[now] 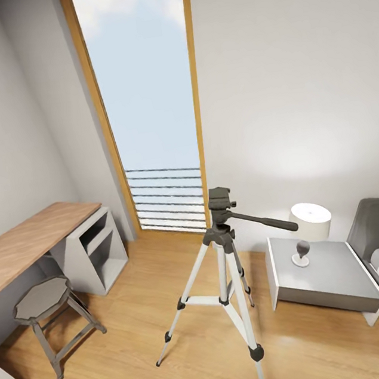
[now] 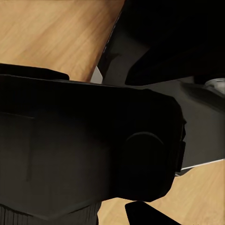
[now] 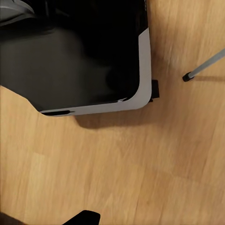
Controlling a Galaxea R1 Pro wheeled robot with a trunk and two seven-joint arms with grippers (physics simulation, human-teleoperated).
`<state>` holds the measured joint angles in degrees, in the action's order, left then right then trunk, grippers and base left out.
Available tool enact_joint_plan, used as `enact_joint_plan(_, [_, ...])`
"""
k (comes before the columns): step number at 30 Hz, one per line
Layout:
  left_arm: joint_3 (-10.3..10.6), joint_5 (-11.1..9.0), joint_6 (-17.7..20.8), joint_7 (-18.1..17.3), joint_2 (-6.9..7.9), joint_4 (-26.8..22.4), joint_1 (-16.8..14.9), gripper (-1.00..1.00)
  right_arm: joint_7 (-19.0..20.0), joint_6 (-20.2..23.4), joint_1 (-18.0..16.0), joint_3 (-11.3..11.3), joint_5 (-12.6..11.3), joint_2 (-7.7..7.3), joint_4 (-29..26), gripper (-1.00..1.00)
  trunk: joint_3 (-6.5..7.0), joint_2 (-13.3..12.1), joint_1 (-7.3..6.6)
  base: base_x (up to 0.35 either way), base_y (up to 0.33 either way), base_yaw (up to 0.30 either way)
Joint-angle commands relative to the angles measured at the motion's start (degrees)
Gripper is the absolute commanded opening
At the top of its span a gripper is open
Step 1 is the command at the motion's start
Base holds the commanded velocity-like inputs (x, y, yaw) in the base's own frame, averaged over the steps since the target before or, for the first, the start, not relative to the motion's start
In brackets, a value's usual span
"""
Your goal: Attach the digital camera to the camera tripod in the bedroom.
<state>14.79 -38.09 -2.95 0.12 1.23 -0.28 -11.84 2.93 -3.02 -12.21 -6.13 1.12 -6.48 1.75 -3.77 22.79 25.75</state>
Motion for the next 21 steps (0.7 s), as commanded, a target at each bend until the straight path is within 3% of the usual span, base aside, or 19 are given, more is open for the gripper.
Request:
enact_joint_plan(1, [0.50,-0.32,-0.13,-0.05,0.00,0.02,-0.04,-1.00,0.23,-0.32,-0.09,-0.46,0.11,-0.03,0.19,1.00,-0.22,0.13,0.03,0.000,0.000,0.000])
enact_joint_plan(21, [0.52,-0.18,-0.13,-0.05,0.00,0.01,-0.02,-1.00,0.23,-0.32,-0.09,-0.46,0.11,-0.03,0.19,1.00,-2.06,0.13,0.03,0.000,0.006,0.000])
